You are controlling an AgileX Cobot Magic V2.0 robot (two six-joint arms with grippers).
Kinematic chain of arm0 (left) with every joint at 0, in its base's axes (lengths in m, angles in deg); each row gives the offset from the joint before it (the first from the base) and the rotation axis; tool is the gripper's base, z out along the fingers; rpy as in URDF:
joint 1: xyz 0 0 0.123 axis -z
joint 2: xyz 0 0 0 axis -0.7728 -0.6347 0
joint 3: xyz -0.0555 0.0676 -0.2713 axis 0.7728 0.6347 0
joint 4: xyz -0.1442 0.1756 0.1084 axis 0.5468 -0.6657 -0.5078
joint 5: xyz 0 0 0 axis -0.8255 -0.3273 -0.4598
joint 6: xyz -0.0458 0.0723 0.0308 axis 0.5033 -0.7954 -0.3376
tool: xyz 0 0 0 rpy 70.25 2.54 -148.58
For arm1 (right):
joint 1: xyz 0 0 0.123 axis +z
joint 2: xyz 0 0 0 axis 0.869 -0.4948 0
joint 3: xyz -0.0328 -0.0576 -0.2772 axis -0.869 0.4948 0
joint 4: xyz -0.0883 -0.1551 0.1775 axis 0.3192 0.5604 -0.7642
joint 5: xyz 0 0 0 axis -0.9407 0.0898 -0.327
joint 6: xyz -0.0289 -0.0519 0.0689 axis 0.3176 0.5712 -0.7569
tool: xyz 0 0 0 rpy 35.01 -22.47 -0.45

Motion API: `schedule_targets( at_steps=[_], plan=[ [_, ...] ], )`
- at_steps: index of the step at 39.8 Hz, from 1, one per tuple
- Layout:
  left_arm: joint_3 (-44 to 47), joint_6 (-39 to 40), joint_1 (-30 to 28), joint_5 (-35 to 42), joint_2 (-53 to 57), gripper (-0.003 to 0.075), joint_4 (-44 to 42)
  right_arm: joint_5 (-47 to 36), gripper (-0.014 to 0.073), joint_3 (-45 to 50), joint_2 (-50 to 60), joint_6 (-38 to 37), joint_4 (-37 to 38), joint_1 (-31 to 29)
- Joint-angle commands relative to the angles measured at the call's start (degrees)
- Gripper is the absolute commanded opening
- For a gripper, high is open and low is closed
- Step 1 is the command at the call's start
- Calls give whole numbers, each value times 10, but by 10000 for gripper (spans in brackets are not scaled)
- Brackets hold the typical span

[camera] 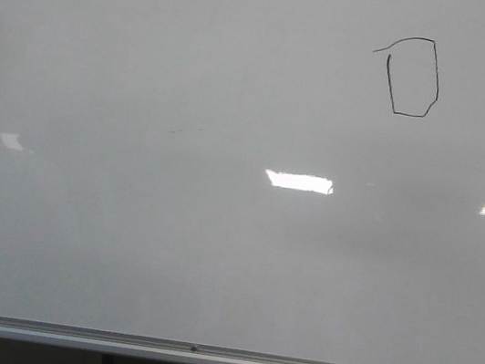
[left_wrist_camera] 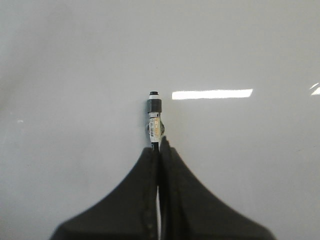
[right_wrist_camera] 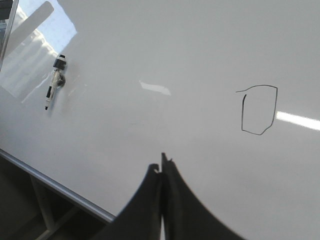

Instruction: Write number 0 on whiteboard

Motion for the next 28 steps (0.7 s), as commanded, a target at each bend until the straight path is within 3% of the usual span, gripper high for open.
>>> schedule_targets(
  at_steps=[1, 7, 15, 21, 28],
  plan=[
    [25, 1, -1, 51, 34, -20, 7, -36, -69, -15, -5, 0, -12, -3],
    [101, 1, -1, 91, 97, -20, 8, -36, -69, -15, -5, 0, -12, -3],
    [184, 1, -1, 149, 96, -20, 8, -35, -69, -15, -5, 0, -12, -3],
    [245, 1, -1, 249, 96, -20, 8, -35, -69, -15, -5, 0, -12, -3],
    [242, 1, -1, 240, 96, -20, 8, -36, -69, -15, -5, 0, -12, -3]
  ],
)
